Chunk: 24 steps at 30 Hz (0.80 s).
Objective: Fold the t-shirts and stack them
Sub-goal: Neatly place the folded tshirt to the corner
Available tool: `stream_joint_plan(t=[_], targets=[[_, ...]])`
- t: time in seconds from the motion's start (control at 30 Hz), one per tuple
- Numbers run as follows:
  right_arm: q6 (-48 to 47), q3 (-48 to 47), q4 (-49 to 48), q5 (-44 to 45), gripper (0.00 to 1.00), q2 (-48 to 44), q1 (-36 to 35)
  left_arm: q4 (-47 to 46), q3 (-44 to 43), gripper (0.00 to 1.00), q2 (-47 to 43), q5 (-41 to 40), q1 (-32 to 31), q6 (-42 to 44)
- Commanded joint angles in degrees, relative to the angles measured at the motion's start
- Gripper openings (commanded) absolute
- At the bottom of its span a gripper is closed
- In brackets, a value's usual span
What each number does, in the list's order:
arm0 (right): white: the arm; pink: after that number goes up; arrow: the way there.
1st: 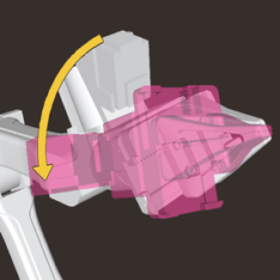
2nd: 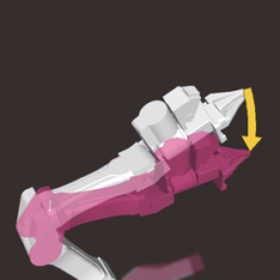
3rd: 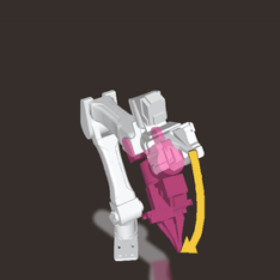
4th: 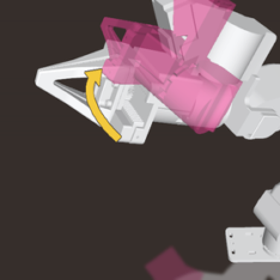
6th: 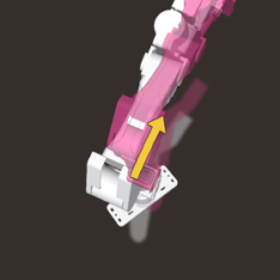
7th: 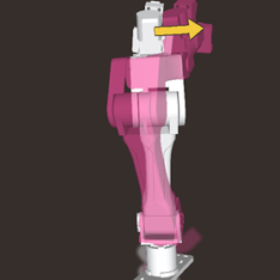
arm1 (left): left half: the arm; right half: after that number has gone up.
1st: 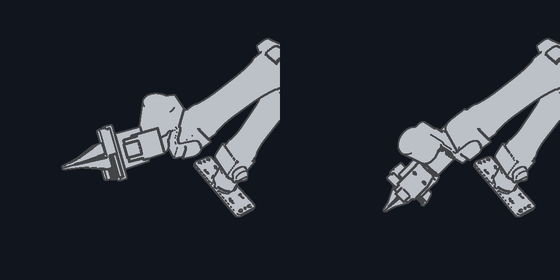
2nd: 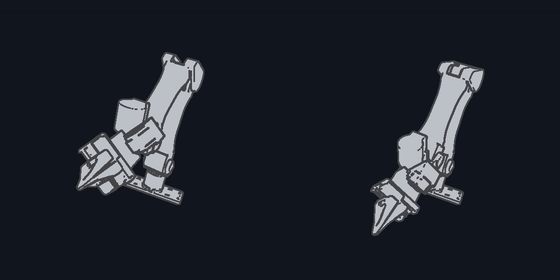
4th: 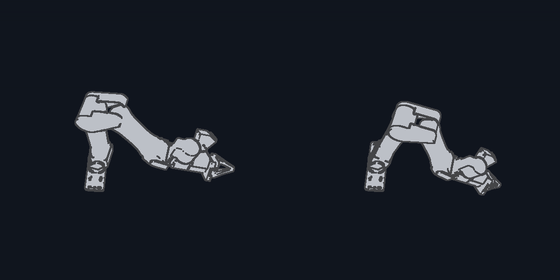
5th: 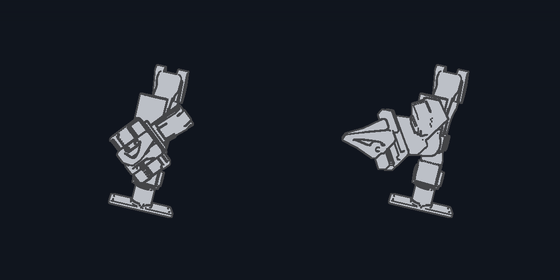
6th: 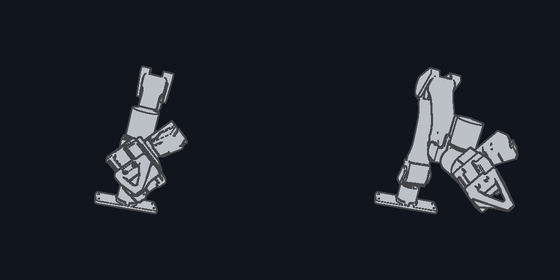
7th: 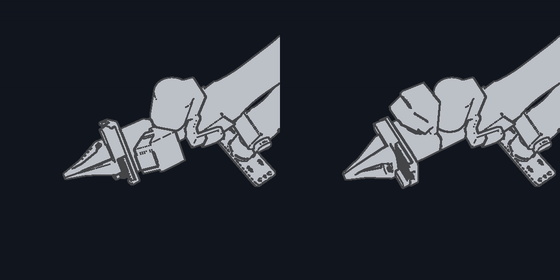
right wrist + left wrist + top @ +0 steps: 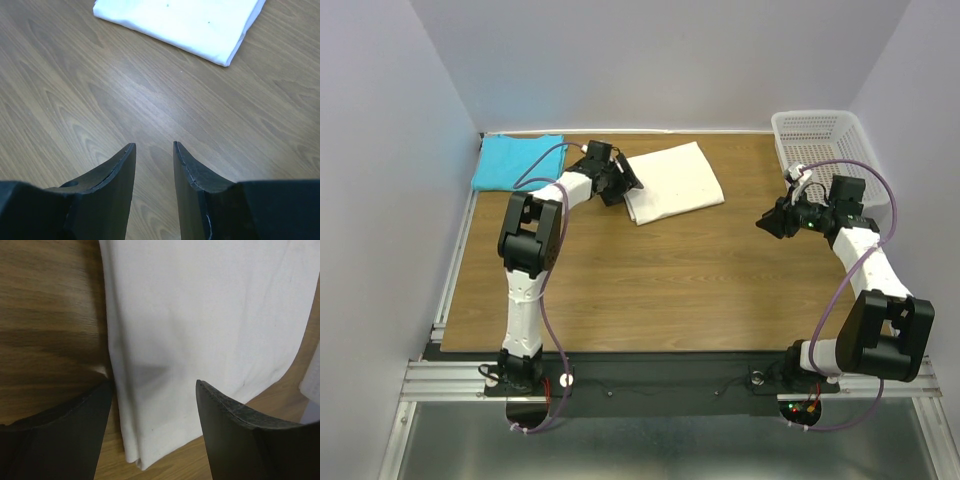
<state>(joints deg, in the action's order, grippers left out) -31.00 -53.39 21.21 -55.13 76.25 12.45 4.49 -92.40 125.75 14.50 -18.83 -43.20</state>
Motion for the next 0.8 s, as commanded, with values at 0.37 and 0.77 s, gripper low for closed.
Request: stream_joint_plan(t=[0.37, 0.77], targets=[[0.59, -0.58, -1.0, -1.03, 0.42, -0.49, 0.82, 9.48, -11.66, 0.75, 8.01, -3.34, -4.11, -3.82], [0.68, -0.67, -1.0, -1.2, 0.42, -0.57, 1.26, 4.83, -11.05, 0.66, 10.21, 1.49, -4.29, -2.07]])
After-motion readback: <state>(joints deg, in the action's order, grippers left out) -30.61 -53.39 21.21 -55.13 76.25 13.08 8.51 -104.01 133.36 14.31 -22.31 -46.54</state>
